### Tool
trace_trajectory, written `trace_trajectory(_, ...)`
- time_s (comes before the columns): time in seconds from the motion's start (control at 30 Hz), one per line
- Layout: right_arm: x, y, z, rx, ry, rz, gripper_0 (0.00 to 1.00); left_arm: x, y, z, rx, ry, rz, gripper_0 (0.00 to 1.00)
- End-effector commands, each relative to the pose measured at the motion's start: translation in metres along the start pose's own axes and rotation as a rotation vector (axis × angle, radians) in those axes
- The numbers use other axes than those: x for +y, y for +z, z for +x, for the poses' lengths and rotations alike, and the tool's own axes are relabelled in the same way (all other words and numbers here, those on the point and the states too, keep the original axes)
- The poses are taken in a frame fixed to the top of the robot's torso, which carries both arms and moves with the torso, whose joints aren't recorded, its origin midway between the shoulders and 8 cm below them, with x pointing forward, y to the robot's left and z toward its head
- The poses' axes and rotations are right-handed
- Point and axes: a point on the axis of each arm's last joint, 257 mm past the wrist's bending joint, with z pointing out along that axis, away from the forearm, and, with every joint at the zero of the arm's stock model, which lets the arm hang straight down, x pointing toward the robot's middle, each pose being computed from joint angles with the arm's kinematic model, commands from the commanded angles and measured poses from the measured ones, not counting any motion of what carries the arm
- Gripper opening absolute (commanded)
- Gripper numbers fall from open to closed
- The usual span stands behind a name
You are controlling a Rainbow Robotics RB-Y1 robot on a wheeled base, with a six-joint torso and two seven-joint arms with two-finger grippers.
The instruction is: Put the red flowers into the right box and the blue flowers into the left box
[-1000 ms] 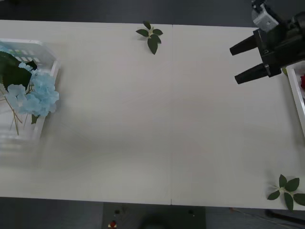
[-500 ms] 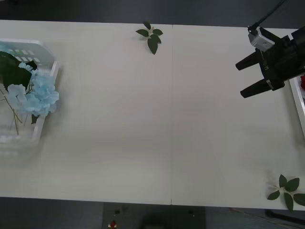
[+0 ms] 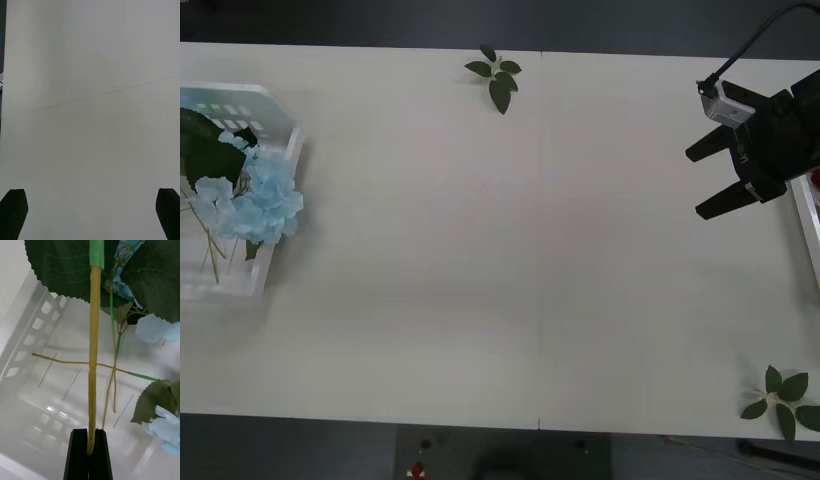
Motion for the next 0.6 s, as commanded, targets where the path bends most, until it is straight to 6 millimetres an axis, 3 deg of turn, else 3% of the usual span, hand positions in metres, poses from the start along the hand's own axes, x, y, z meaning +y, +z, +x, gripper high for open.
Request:
trace_trajectory(0.03,0.005,0.004,-0.006,-0.004,-0.011,-0.015,1.00,0.000,0.002,-0.027,-0.085,-0.039,-0.002,0.00)
trace_trajectory(0.37,0.005,0.004,-0.006,-0.004,-0.011,-0.015,1.00,-0.009,0.060,-0.016,-0.152,-0.018,0.019,0.00)
trace_trajectory(0.5,0.005,0.004,-0.006,-0.004,-0.011,-0.015,1.00,-0.012,0.062,-0.015,-0.159,-0.018,0.025,0.00)
trace_trajectory(0.6,0.005,0.004,-0.006,-0.004,-0.011,-0.015,1.00,-0.013,0.062,-0.016,-0.161,-0.015,0.027,0.08)
